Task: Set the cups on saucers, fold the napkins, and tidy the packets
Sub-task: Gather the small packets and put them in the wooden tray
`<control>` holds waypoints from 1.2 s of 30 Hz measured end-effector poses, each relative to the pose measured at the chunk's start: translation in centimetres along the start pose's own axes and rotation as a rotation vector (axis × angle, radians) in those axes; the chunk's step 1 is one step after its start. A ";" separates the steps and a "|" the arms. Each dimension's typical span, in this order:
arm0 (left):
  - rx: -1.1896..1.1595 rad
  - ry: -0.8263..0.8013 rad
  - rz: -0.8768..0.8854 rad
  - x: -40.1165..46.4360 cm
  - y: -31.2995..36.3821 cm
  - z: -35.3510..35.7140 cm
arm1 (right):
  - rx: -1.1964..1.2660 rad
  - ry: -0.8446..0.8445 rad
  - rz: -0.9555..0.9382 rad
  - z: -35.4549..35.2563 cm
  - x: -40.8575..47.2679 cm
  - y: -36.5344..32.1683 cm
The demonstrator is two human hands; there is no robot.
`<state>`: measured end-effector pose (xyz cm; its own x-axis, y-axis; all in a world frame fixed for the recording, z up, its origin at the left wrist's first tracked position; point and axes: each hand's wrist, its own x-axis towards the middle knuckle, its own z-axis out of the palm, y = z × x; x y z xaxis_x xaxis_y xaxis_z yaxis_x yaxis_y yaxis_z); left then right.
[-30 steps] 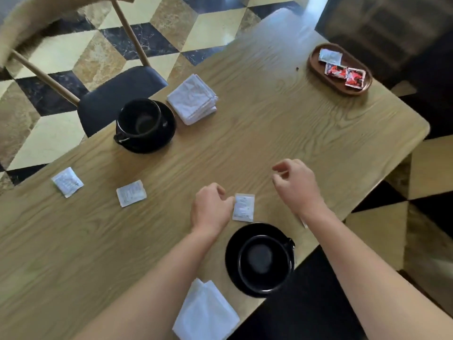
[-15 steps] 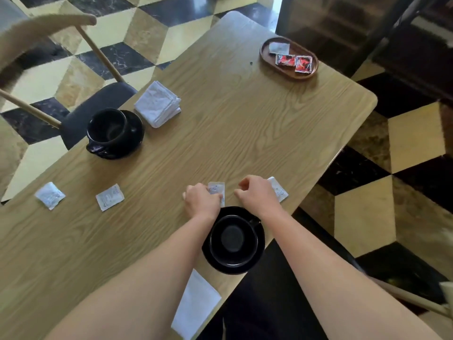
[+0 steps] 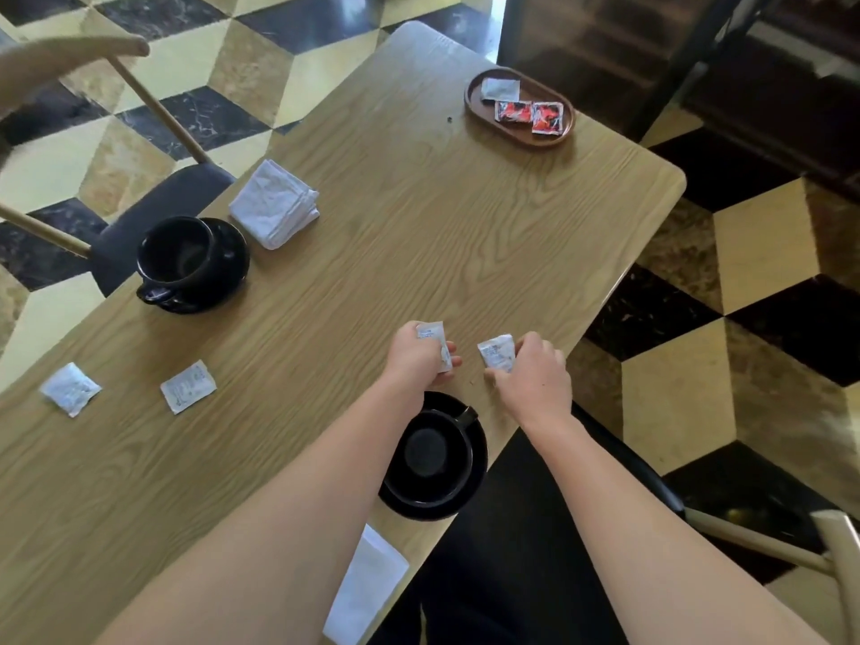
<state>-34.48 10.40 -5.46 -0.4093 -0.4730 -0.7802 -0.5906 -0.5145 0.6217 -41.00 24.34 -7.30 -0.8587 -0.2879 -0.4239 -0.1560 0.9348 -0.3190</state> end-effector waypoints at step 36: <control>-0.516 0.688 -0.100 1.3 -5.1 -44.7 | -0.404 -0.278 -0.856 17.9 -8.5 -34.6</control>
<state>-0.92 -19.63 -6.57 0.2384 -0.6499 -0.7217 -0.1432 -0.7585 0.6358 -19.59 -9.27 -7.85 -0.2407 -0.8907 -0.3857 -0.8707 0.3737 -0.3198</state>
